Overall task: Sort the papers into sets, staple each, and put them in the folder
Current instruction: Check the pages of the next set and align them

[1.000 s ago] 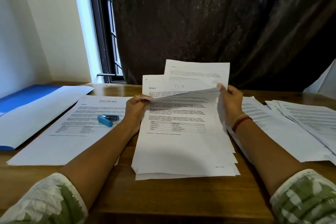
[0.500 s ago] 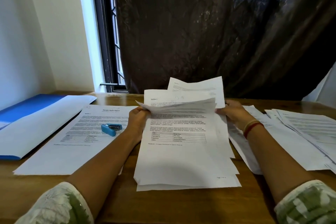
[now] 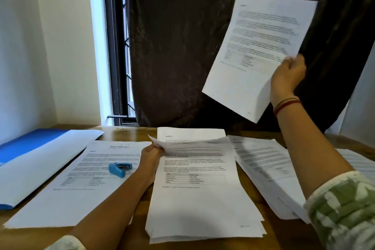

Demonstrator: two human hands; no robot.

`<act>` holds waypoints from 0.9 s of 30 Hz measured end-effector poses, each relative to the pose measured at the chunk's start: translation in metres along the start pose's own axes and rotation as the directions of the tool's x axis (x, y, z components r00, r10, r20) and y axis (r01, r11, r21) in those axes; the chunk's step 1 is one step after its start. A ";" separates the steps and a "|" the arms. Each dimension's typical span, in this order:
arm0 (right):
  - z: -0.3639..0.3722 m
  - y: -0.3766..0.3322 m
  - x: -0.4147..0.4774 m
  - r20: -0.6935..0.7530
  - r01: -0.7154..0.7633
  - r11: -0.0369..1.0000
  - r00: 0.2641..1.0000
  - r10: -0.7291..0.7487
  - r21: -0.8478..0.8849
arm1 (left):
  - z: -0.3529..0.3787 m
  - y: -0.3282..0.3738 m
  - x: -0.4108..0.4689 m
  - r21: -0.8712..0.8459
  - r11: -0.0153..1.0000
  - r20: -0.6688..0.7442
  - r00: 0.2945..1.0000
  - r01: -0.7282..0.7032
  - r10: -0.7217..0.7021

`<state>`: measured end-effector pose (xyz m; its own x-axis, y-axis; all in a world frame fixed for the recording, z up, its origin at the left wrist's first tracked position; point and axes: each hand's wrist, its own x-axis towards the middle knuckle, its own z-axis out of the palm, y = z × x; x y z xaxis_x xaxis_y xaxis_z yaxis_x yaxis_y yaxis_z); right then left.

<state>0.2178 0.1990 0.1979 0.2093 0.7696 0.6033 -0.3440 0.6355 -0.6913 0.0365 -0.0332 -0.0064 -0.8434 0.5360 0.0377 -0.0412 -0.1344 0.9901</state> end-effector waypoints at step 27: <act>-0.033 0.094 -0.065 0.626 -0.449 0.887 0.663 0.410 -0.106 | -0.003 0.000 -0.004 -0.087 0.996 0.070 0.998 -0.002 0.008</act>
<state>0.2020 0.2111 0.0802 -0.5757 0.7315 0.3653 -0.3022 0.2247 -0.9264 0.0387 -0.0377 -0.0067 -0.8041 0.5919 0.0550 -0.0863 -0.2078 0.9744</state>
